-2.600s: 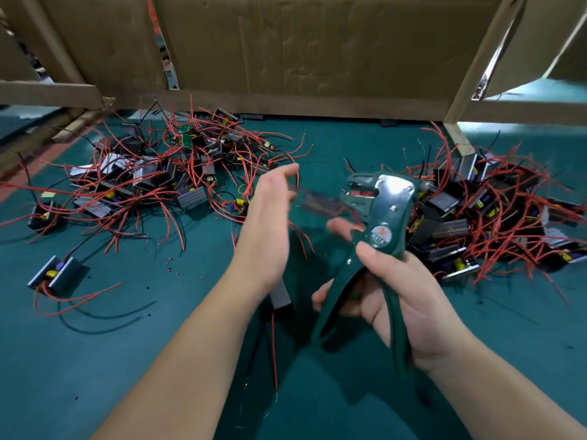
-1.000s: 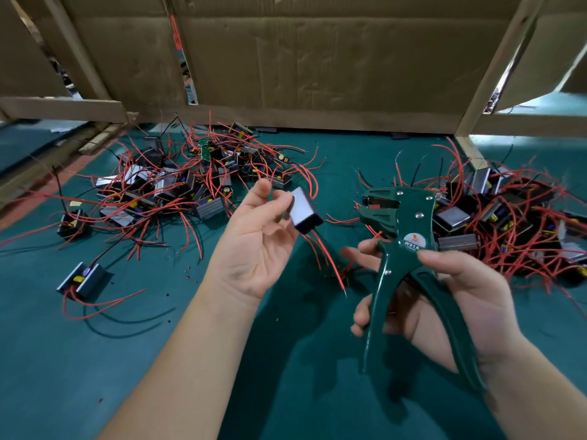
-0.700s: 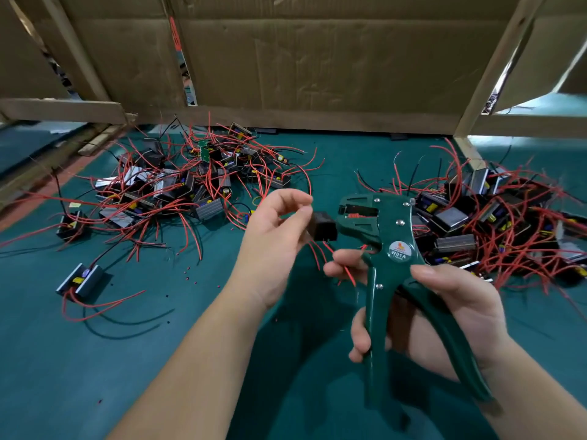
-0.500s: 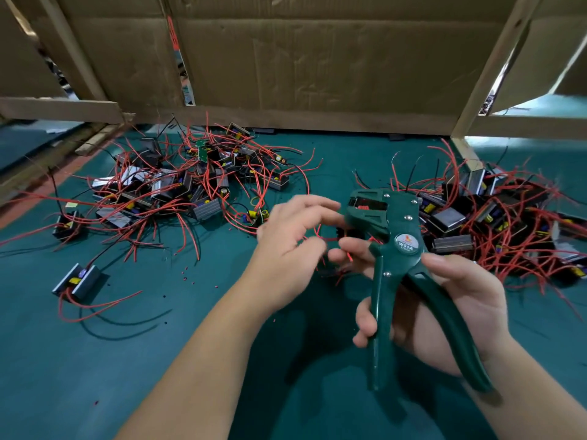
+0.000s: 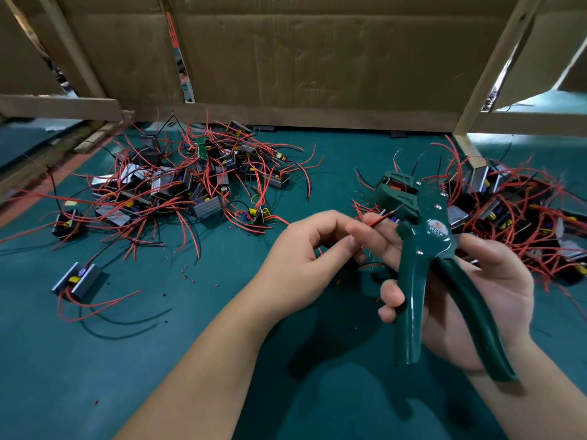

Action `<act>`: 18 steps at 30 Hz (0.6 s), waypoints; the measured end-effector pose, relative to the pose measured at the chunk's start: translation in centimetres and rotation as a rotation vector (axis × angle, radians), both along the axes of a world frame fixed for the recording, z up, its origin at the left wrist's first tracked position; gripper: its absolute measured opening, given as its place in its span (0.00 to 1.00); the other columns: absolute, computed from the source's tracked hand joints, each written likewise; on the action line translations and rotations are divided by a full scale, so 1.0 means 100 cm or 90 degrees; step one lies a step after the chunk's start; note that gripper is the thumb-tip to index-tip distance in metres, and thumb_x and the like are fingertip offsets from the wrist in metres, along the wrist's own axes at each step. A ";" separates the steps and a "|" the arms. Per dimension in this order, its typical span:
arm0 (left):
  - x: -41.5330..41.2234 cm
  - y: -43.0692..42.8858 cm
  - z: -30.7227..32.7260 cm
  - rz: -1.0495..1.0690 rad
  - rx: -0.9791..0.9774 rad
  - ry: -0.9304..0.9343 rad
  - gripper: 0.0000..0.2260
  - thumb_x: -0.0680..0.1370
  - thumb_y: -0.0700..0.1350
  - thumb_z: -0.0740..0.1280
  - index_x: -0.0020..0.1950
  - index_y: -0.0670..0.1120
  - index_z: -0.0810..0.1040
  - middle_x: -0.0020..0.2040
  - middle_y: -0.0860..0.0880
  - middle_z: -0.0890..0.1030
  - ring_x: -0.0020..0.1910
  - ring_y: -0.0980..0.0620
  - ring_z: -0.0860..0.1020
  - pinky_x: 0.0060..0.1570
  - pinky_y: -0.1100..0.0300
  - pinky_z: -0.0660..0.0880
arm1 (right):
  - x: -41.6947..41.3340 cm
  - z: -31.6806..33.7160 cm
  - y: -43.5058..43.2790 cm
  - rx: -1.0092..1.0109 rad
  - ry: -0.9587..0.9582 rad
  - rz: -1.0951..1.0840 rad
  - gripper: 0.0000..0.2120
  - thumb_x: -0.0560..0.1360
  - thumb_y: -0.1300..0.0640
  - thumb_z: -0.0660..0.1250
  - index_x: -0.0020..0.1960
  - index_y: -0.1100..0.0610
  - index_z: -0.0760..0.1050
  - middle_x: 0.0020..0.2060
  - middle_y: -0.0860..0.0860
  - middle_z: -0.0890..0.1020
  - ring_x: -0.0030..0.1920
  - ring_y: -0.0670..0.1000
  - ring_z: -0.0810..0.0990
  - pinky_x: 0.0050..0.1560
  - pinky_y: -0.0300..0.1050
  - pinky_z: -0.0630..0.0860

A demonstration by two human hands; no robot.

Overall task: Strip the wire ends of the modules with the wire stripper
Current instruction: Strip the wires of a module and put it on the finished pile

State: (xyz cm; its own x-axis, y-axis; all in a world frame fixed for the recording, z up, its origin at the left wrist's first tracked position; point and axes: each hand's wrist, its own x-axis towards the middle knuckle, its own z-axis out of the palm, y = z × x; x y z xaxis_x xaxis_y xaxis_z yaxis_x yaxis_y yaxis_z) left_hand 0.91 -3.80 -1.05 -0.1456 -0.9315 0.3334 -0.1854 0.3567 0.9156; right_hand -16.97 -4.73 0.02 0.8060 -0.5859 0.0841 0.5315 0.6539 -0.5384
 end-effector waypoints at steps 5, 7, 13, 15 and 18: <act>0.003 -0.002 0.001 0.043 0.028 0.055 0.04 0.74 0.45 0.67 0.42 0.53 0.79 0.30 0.53 0.78 0.30 0.55 0.74 0.33 0.63 0.72 | -0.002 0.000 0.000 0.030 0.008 -0.025 0.22 0.76 0.52 0.59 0.62 0.67 0.71 0.56 0.62 0.78 0.50 0.61 0.77 0.52 0.53 0.59; 0.004 -0.003 0.000 0.075 0.024 0.067 0.04 0.73 0.47 0.70 0.38 0.53 0.80 0.29 0.53 0.77 0.29 0.54 0.73 0.33 0.62 0.71 | 0.000 0.002 0.000 0.033 0.013 -0.032 0.23 0.77 0.52 0.58 0.63 0.68 0.70 0.57 0.63 0.77 0.50 0.62 0.76 0.53 0.53 0.59; 0.007 -0.001 0.001 0.113 -0.061 0.032 0.06 0.72 0.44 0.73 0.39 0.55 0.82 0.33 0.57 0.82 0.30 0.59 0.76 0.35 0.65 0.73 | 0.001 0.003 0.002 0.034 0.036 -0.047 0.23 0.77 0.53 0.57 0.66 0.67 0.70 0.61 0.62 0.77 0.55 0.63 0.76 0.56 0.54 0.58; 0.007 0.000 0.000 0.143 -0.099 -0.006 0.07 0.73 0.42 0.72 0.42 0.56 0.81 0.35 0.59 0.82 0.33 0.62 0.76 0.37 0.68 0.72 | 0.003 0.005 0.003 0.040 0.036 -0.056 0.24 0.78 0.54 0.57 0.67 0.68 0.68 0.62 0.63 0.75 0.54 0.64 0.76 0.58 0.57 0.63; 0.003 0.001 -0.001 0.174 -0.126 -0.020 0.06 0.74 0.42 0.71 0.43 0.54 0.82 0.37 0.60 0.82 0.35 0.63 0.77 0.39 0.69 0.72 | 0.006 0.004 0.005 0.043 0.014 -0.055 0.25 0.78 0.55 0.57 0.70 0.69 0.64 0.66 0.64 0.70 0.54 0.64 0.75 0.62 0.57 0.68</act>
State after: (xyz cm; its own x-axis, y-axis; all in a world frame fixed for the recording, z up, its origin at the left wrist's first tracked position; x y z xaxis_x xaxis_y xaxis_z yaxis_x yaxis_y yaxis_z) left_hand 1.21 -3.67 -1.11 0.0881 -0.8549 0.5112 -0.3260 0.4602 0.8258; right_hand -16.37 -4.19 0.45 0.7539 -0.6565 0.0250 0.5756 0.6417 -0.5068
